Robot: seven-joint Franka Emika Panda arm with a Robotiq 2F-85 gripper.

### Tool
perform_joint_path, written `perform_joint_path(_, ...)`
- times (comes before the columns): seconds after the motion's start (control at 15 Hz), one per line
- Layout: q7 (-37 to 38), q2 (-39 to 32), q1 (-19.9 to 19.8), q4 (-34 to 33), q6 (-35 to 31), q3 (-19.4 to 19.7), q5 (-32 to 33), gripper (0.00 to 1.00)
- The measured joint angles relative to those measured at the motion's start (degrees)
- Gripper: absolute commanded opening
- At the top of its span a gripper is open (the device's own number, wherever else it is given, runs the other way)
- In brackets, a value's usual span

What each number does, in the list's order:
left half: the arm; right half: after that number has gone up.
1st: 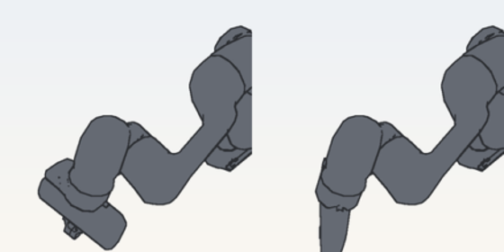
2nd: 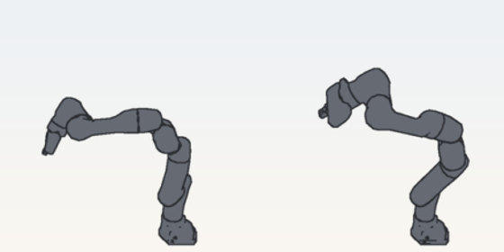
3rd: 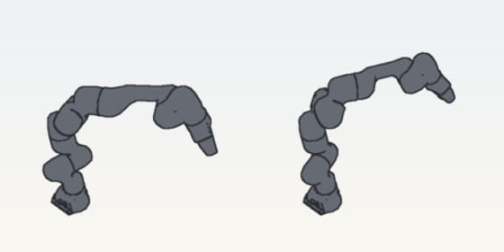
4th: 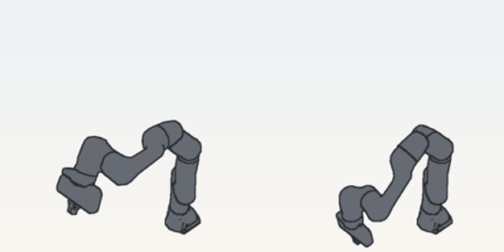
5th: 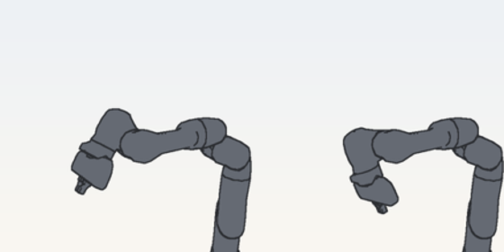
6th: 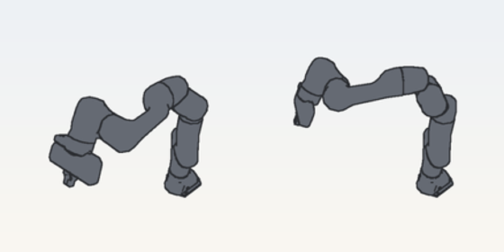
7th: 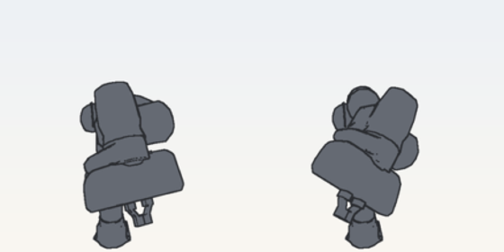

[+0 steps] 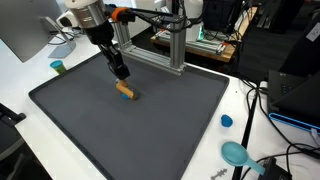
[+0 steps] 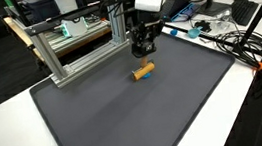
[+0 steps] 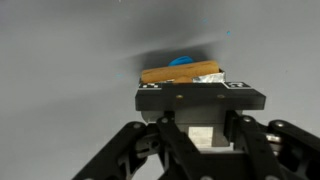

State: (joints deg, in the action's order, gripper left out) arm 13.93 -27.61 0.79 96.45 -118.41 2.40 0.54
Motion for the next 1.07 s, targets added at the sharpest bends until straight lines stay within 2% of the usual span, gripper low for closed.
perform_joint_path(1.07, -0.03, -2.27, -0.06, -3.92, 6.47, 0.00, -0.24, 0.22)
